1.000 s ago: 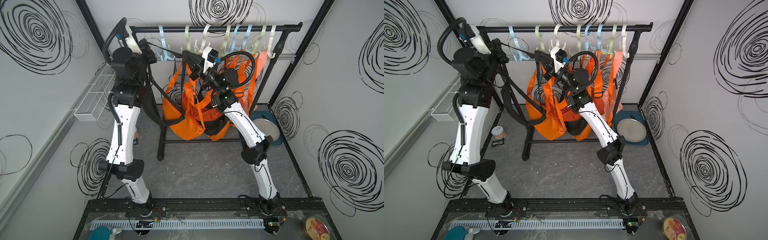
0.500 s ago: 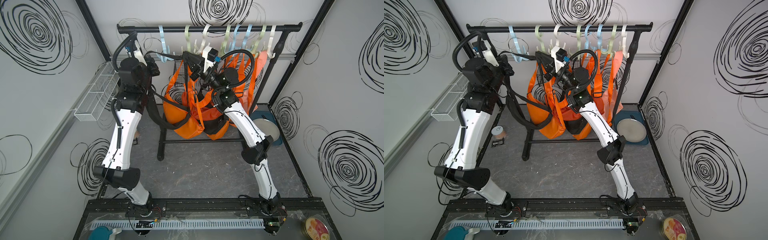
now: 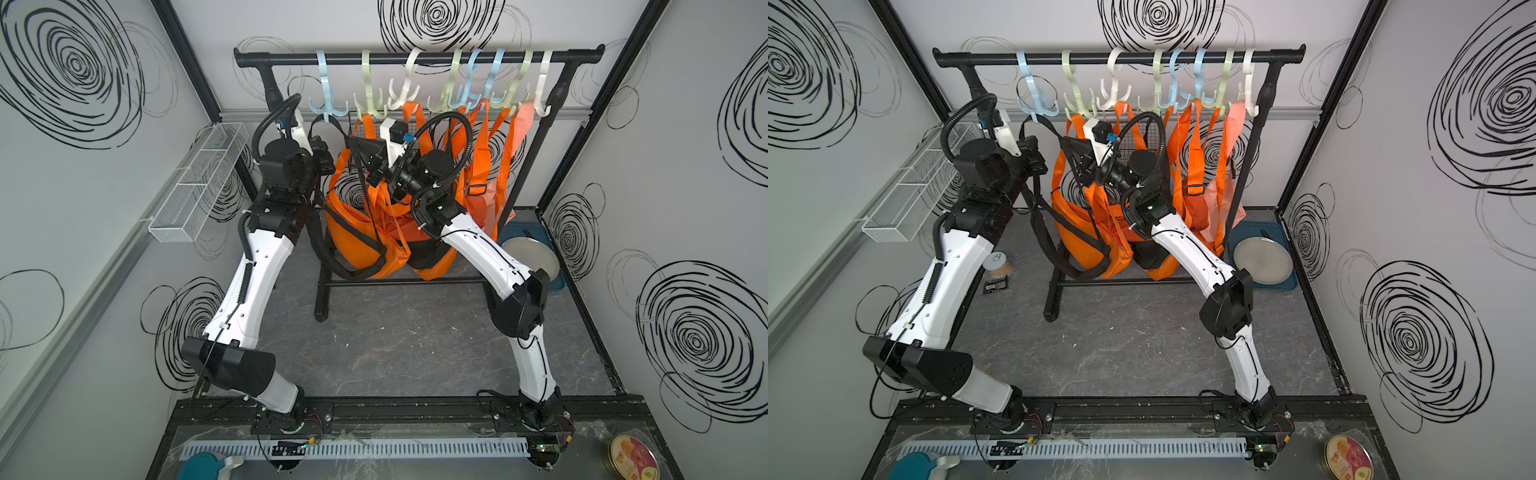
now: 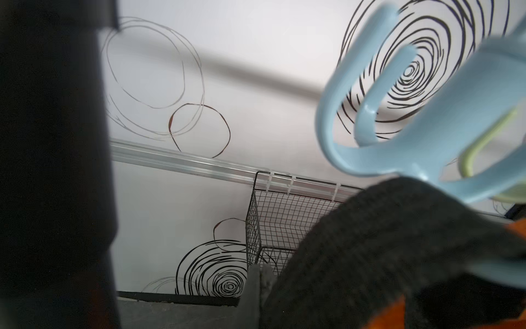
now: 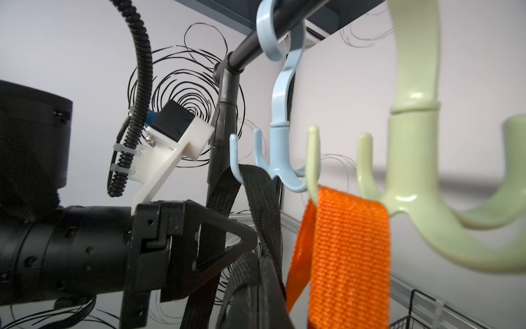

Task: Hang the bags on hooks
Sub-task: Hang the bag on the hook, then reset both arms

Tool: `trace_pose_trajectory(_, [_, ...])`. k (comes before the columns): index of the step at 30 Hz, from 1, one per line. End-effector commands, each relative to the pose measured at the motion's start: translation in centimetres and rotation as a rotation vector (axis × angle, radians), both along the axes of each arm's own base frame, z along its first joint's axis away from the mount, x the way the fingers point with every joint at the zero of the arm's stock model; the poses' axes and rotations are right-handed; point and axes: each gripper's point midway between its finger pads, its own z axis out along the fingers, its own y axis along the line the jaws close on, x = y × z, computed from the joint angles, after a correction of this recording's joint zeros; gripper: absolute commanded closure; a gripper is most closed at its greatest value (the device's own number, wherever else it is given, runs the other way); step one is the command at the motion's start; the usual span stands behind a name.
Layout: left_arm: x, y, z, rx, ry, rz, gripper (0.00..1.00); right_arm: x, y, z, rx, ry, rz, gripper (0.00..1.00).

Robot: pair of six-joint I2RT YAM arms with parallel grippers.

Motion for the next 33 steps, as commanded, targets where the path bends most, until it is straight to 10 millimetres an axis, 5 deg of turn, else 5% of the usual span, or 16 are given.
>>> trace_pose_trajectory(1, [-1.9, 0.0, 3.2, -0.006, -0.108, -0.014, 0.79, -3.5, -2.6, 5.5, 0.073, -0.12, -0.015, 0.82])
trace_pose_trajectory(10, [-4.5, -1.1, 3.1, 0.028, -0.108, -0.036, 0.4, -8.6, -3.3, 7.0, 0.002, -0.217, -0.096, 0.4])
trace_pose_trajectory(18, [-8.1, -0.7, 1.2, 0.003, -0.084, -0.028, 0.01, -12.0, -8.3, 9.2, 0.038, -0.197, -0.182, 0.22])
trace_pose_trajectory(21, [-9.6, 0.0, -1.7, 0.018, -0.069, 0.027, 0.01, -11.6, -11.4, 8.7, 0.062, -0.091, -0.281, 0.1])
trace_pose_trajectory(24, [-10.8, 1.7, -6.9, 0.036, -0.018, 0.134, 0.01, -9.7, -15.3, 6.1, 0.085, 0.08, -0.428, 0.01])
trace_pose_trajectory(27, [-12.5, 3.7, -12.4, 0.04, 0.016, 0.243, 0.01, -8.0, -20.6, 1.0, 0.091, 0.25, -0.626, 0.0])
trace_pose_trajectory(33, [-16.0, 7.4, -20.5, 0.065, 0.029, 0.426, 0.01, -7.0, -34.9, -13.7, 0.03, 0.492, -1.101, 0.0])
